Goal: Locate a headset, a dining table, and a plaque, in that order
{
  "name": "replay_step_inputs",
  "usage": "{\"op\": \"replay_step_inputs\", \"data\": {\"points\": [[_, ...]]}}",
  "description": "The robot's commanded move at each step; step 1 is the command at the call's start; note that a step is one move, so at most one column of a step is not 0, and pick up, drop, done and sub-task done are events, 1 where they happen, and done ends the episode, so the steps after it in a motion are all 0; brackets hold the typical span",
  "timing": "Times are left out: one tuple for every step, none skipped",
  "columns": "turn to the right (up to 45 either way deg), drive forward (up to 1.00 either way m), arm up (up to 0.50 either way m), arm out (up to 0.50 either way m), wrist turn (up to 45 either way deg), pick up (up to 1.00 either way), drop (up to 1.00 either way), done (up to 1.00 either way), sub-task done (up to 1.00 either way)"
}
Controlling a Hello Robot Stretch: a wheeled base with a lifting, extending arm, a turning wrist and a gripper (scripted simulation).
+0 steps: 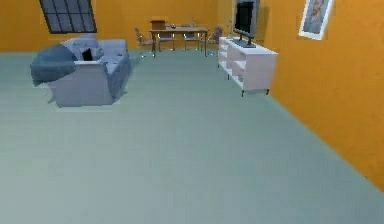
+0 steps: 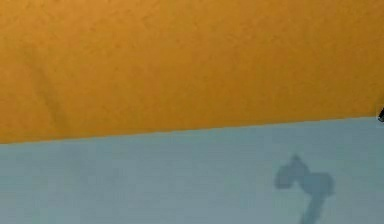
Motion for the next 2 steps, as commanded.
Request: {"op": "replay_step_inputs", "data": {"points": [[0.0, 1.0, 0.0, 0.0, 0.0, 0.0, 0.0, 0.0, 0.0], [0.0, 1.0, 0.0, 0.0, 0.0, 0.0, 0.0, 0.0, 0.0]]}}
